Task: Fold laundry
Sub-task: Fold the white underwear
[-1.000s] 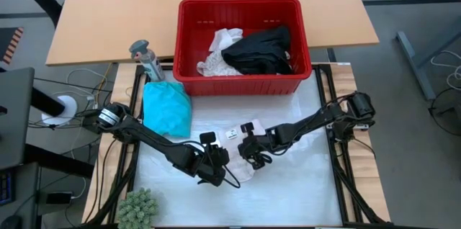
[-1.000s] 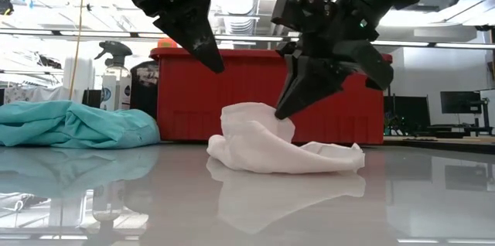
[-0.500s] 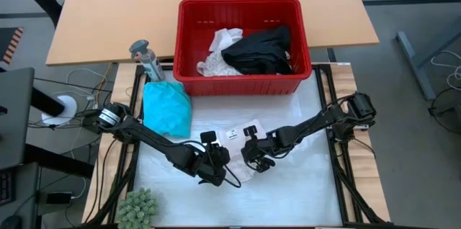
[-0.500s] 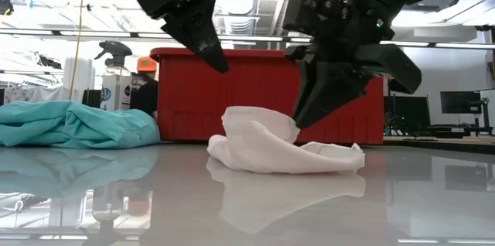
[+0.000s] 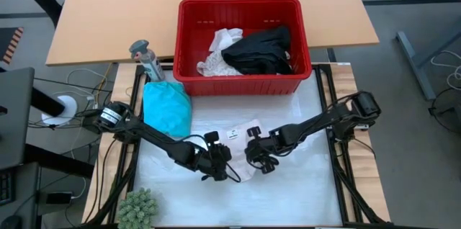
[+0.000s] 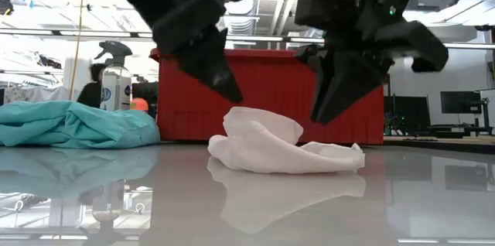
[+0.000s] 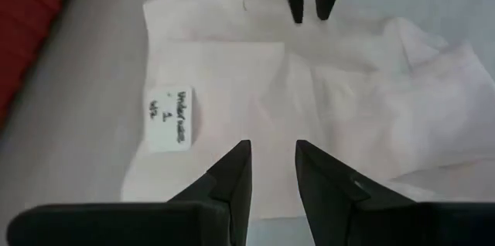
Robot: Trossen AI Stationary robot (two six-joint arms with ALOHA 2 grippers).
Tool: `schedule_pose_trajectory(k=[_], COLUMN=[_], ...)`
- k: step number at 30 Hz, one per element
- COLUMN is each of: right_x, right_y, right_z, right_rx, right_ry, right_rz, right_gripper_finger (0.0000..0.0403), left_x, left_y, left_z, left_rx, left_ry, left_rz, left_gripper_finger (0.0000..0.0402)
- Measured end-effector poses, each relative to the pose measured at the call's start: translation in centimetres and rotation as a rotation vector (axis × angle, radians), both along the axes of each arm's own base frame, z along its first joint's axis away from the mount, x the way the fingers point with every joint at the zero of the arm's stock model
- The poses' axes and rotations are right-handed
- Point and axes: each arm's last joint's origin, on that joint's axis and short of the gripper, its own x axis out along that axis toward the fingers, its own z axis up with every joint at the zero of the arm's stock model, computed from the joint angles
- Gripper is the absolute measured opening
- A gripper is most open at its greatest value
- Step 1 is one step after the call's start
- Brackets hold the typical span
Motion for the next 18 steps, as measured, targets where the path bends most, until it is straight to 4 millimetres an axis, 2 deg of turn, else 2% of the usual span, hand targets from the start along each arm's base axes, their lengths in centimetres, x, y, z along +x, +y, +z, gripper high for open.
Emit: schedule_pose_trajectory(k=[5,9,18], right_x=[-0.5,-0.7,-0.8], right_y=[-0.2,-0.5,-0.7], right_z=[1.8,2.4,2.4], right_rx=[0.015,0.022,0.022], right_ry=[-0.052,-0.068,-0.055], right_rz=[-0.004,-0.015,-0.026], right_gripper_finger=[0.0087,0.0088,0.0088], left_x=[0.1,0.5,0.1], left_y=[0.1,-0.1,0.1], left_z=[-0.7,-0.5,-1.2], left_rx=[-0.078,-0.126,-0.128], left_ry=[-0.061,-0.129,-0.114], left_rz=[-0.042,-0.063,-0.062], left_gripper_finger=[0.0091,0.0091,0.0091])
